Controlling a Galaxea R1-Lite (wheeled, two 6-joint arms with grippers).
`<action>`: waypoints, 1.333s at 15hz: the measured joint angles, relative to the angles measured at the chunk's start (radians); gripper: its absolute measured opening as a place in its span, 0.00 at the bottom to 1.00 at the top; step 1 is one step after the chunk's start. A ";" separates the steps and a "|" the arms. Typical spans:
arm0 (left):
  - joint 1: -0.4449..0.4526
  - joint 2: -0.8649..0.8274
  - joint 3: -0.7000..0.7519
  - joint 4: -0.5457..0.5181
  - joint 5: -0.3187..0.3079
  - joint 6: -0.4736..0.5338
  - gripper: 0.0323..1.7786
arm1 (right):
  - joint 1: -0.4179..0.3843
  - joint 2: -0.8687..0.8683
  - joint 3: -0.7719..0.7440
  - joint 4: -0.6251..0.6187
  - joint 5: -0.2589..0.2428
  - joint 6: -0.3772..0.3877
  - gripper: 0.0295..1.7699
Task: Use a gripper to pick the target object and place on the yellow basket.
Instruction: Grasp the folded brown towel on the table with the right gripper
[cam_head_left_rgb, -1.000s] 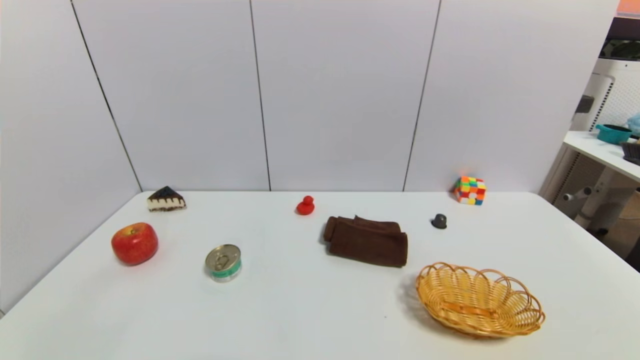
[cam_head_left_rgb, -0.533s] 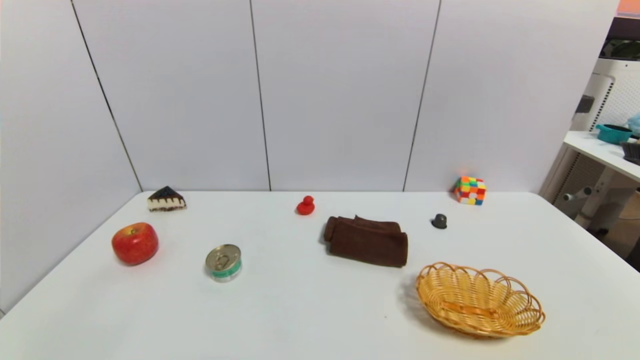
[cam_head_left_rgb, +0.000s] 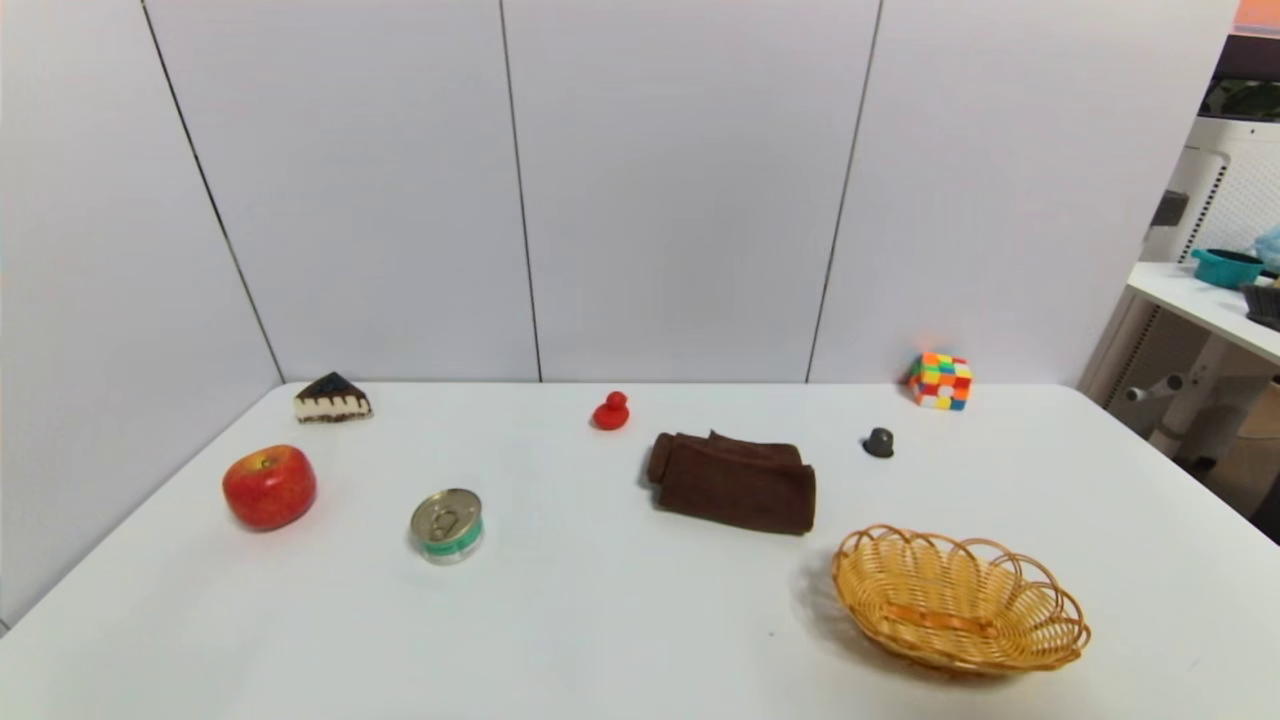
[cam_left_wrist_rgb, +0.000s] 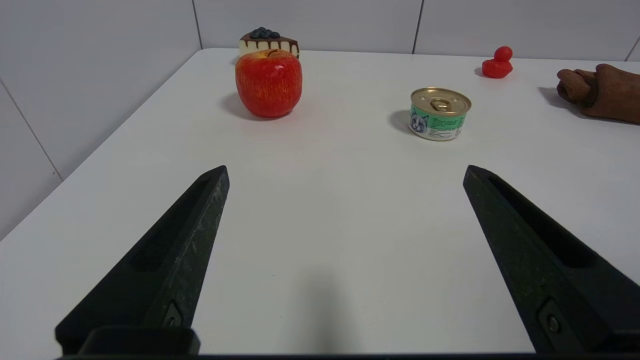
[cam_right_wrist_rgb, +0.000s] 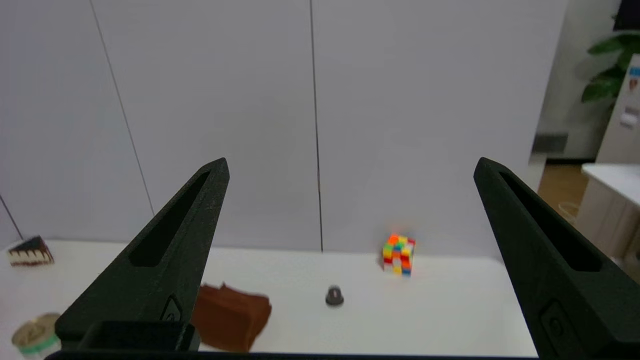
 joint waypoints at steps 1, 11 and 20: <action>0.000 0.000 0.000 0.000 0.000 0.000 0.95 | 0.013 0.079 -0.127 0.027 0.017 -0.009 0.96; 0.000 0.000 0.000 0.000 0.000 0.000 0.95 | 0.216 0.694 -0.708 0.215 0.359 -0.189 0.96; 0.000 0.000 0.000 0.000 0.000 0.000 0.95 | 0.223 1.053 -0.721 0.209 0.521 -0.377 0.96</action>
